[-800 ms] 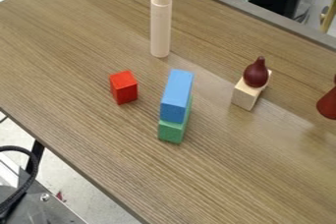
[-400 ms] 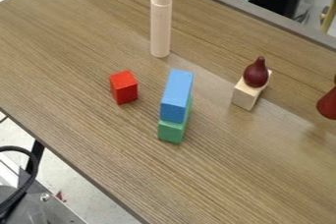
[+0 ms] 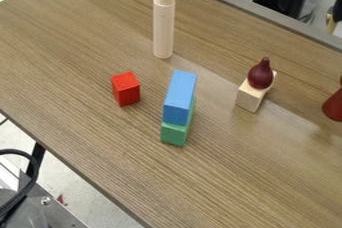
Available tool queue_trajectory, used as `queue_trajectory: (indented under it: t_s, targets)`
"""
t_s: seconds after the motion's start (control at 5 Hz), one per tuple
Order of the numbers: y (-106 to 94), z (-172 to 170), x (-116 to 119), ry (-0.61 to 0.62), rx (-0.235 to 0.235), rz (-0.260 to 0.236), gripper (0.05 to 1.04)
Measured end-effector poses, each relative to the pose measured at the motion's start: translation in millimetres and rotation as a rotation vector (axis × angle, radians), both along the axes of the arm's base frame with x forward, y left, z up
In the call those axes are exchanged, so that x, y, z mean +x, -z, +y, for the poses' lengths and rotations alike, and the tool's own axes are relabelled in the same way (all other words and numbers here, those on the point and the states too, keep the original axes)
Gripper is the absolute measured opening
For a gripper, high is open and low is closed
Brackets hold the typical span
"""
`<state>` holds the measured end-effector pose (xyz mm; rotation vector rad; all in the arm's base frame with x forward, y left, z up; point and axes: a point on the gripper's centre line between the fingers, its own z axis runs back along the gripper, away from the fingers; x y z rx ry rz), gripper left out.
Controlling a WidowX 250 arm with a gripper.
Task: Take the onion and put it on top of the blue rectangle block
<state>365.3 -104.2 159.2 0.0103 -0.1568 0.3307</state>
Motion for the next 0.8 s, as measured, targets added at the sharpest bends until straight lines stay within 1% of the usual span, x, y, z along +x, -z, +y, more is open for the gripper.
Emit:
queue_trajectory:
  t_s: [0.2, 0.4, 0.6, 0.8]
  targets:
    - [15.1, -0.3, 4.4, 0.062, -0.016, 0.060, 1.000]
    - [33.7, 9.2, 8.5, 0.144, -0.045, 0.152, 1.000]
    - [36.1, 21.0, 7.5, 0.202, -0.085, 0.190, 1.000]
    - [35.6, 35.4, 10.5, 0.245, -0.120, 0.188, 1.000]
